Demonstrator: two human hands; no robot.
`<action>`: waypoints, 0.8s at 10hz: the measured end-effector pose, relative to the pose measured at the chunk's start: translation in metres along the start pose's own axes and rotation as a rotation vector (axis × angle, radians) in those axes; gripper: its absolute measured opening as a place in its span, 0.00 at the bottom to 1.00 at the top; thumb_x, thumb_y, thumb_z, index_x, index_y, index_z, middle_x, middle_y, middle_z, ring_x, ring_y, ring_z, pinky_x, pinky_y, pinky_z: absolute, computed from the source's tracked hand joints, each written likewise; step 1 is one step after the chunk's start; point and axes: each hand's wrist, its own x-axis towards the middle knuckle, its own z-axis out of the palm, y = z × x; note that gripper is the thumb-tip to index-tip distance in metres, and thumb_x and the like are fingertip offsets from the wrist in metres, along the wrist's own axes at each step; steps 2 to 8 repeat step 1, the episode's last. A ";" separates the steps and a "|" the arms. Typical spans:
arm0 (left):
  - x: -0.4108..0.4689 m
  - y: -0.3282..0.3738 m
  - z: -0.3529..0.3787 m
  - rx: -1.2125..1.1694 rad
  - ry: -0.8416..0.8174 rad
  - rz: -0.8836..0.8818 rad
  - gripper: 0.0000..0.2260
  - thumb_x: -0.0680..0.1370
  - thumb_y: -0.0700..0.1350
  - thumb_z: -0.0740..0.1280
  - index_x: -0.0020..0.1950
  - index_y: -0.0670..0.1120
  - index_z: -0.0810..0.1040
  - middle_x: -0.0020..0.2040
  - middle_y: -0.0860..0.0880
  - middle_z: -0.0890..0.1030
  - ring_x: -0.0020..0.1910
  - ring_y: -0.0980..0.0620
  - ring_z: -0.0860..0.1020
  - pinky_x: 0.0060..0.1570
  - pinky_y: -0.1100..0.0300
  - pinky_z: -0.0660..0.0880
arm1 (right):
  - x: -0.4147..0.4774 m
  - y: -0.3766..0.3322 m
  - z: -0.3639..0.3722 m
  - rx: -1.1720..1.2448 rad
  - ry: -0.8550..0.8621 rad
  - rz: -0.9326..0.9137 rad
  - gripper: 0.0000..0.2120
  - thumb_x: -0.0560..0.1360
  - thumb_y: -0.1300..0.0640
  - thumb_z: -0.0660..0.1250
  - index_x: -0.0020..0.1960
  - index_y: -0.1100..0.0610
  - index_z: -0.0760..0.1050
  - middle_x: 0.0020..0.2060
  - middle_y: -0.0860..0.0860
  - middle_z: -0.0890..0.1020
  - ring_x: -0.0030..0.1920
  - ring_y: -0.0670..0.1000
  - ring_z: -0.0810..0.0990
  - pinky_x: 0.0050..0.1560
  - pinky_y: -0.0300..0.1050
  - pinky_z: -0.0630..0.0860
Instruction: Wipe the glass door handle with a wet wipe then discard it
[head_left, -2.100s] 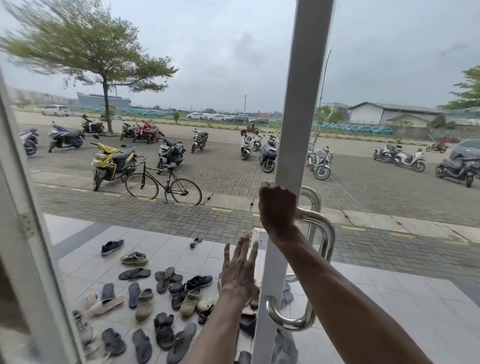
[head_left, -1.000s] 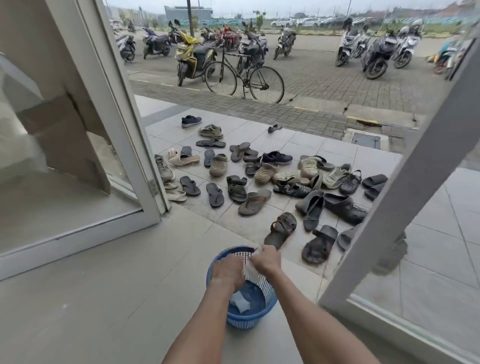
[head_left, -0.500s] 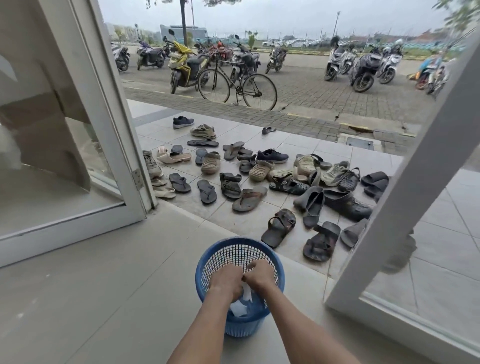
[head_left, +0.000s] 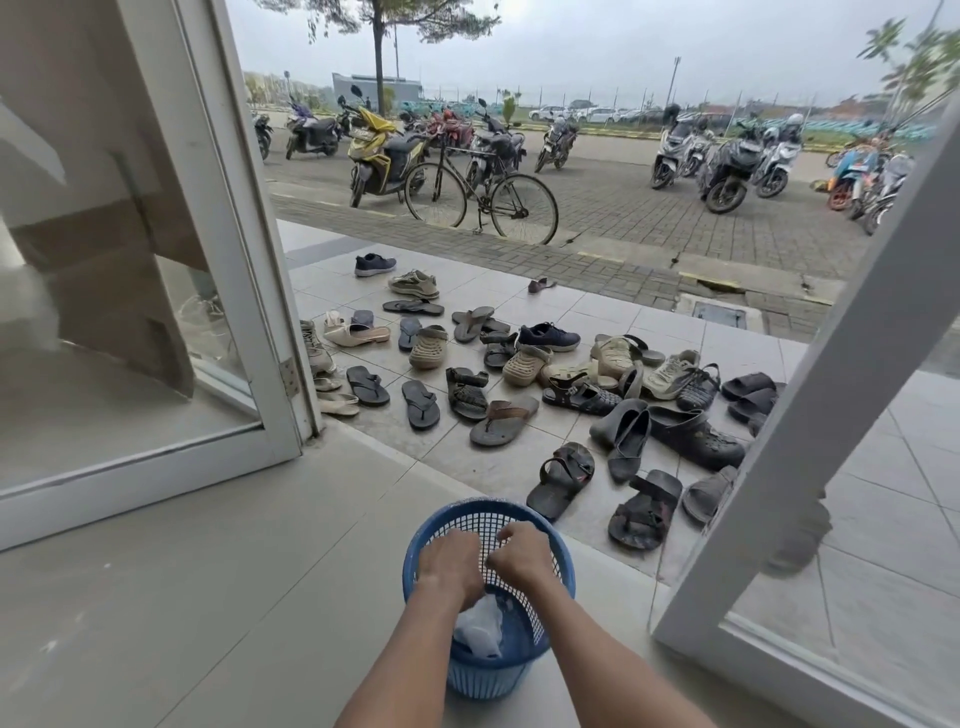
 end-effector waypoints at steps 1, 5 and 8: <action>-0.006 0.004 -0.027 -0.024 0.067 -0.010 0.14 0.78 0.39 0.63 0.63 0.43 0.77 0.64 0.43 0.80 0.63 0.42 0.79 0.60 0.51 0.76 | -0.004 -0.018 -0.015 -0.020 0.047 -0.050 0.18 0.68 0.63 0.67 0.57 0.56 0.81 0.55 0.54 0.83 0.55 0.53 0.81 0.51 0.41 0.77; -0.006 0.004 -0.027 -0.024 0.067 -0.010 0.14 0.78 0.39 0.63 0.63 0.43 0.77 0.64 0.43 0.80 0.63 0.42 0.79 0.60 0.51 0.76 | -0.004 -0.018 -0.015 -0.020 0.047 -0.050 0.18 0.68 0.63 0.67 0.57 0.56 0.81 0.55 0.54 0.83 0.55 0.53 0.81 0.51 0.41 0.77; -0.006 0.004 -0.027 -0.024 0.067 -0.010 0.14 0.78 0.39 0.63 0.63 0.43 0.77 0.64 0.43 0.80 0.63 0.42 0.79 0.60 0.51 0.76 | -0.004 -0.018 -0.015 -0.020 0.047 -0.050 0.18 0.68 0.63 0.67 0.57 0.56 0.81 0.55 0.54 0.83 0.55 0.53 0.81 0.51 0.41 0.77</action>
